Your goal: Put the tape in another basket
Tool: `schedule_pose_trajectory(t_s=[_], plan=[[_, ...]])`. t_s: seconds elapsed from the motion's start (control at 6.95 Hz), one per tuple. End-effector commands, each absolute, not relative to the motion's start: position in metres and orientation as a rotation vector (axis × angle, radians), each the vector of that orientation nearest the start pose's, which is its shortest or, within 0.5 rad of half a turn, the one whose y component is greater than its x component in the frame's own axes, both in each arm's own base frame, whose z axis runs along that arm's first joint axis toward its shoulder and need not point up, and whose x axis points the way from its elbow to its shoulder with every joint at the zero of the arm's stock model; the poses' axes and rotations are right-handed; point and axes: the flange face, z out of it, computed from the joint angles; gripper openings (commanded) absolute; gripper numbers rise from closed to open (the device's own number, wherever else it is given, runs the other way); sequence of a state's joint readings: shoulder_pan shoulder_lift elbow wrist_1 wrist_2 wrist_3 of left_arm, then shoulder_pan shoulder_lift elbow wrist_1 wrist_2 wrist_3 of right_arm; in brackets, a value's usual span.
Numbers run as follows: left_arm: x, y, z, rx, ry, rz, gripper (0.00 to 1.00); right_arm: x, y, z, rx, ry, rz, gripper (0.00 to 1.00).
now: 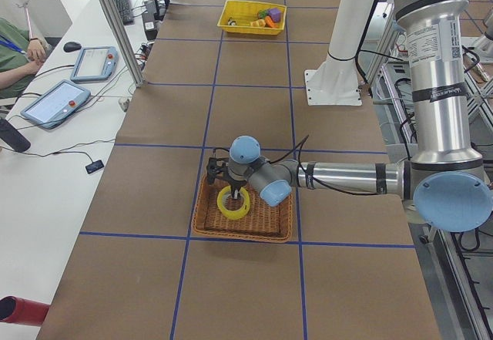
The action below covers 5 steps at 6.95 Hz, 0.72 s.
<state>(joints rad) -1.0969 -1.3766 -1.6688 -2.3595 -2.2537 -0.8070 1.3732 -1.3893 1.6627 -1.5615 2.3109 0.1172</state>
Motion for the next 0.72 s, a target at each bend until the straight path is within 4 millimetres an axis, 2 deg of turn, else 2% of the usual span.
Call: schedule_pose_trajectory(t_s=[0.0, 0.14, 0.29, 0.43, 0.58], plan=[[0.135, -0.415, 0.619, 0.158, 0.897, -0.077, 0.98, -0.049, -0.57, 0.515, 0.145, -0.78, -0.18, 1.0], [0.133, -0.414, 0.621, 0.156, 0.894, -0.081, 0.98, -0.047, -0.568, 0.51, 0.153, -0.783, -0.179, 1.0], [0.13, -0.418, 0.612, 0.166, 0.91, -0.083, 0.98, -0.046, -0.564, 0.516, 0.147, -0.776, -0.175, 1.0], [0.109, -0.423, 0.609, 0.174, 0.928, -0.119, 0.98, -0.047, -0.559, 0.534, 0.127, -0.748, -0.163, 1.0], [0.085, -0.425, 0.608, 0.192, 0.966, -0.082, 0.98, -0.041, -0.561, 0.54, 0.138, -0.686, -0.157, 1.0]])
